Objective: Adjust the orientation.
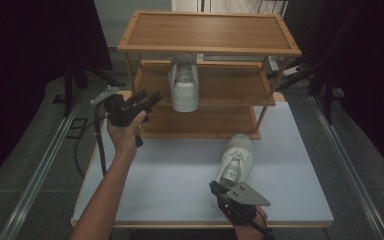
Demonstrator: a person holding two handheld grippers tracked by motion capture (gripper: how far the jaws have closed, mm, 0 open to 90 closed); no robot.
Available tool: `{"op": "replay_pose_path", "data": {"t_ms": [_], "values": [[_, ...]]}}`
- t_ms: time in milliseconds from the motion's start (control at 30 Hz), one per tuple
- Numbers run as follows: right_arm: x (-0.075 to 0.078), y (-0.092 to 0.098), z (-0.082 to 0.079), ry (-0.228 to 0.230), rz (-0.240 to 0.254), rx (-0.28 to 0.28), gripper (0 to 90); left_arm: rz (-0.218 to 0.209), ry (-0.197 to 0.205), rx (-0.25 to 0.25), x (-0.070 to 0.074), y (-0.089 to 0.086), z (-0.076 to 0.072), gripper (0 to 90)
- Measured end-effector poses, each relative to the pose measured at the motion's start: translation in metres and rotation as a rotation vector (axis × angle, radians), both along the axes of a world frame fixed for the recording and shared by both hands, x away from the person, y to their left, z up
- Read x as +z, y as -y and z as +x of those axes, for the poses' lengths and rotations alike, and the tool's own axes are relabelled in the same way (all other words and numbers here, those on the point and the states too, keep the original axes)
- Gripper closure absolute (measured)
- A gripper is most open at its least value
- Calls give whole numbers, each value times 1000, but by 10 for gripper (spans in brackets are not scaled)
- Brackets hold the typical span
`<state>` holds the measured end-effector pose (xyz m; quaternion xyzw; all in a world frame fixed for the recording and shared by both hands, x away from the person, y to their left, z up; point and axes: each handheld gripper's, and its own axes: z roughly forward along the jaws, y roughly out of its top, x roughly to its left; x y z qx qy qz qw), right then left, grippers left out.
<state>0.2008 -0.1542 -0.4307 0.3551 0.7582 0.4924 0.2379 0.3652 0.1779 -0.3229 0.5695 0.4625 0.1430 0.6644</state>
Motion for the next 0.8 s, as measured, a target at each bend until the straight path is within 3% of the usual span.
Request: {"op": "replay_pose_path", "data": {"t_ms": [67,133,233,400,567,633,800], "values": [[-2,-5,2,-2,-24,-10,842,4,-3,-4,-3,-1,-6,260],[-6,-12,4,2,-75,-29,838,36,-5,4,-6,-1,-14,263],[-11,-17,7,-4,-107,-36,839,105,20,10,-12,3,-27,264],[-12,-18,5,4,-120,-53,846,57,5,-22,-32,-1,-49,264],[-12,-9,-1,-3,-115,-60,850,56,-20,-54,-55,-8,-71,265],[-12,-2,-5,-6,-114,-63,851,47,-33,-39,-65,-14,-77,269],[-12,15,-11,-26,-102,-78,845,62,-76,-55,-86,-26,-90,272]]}}
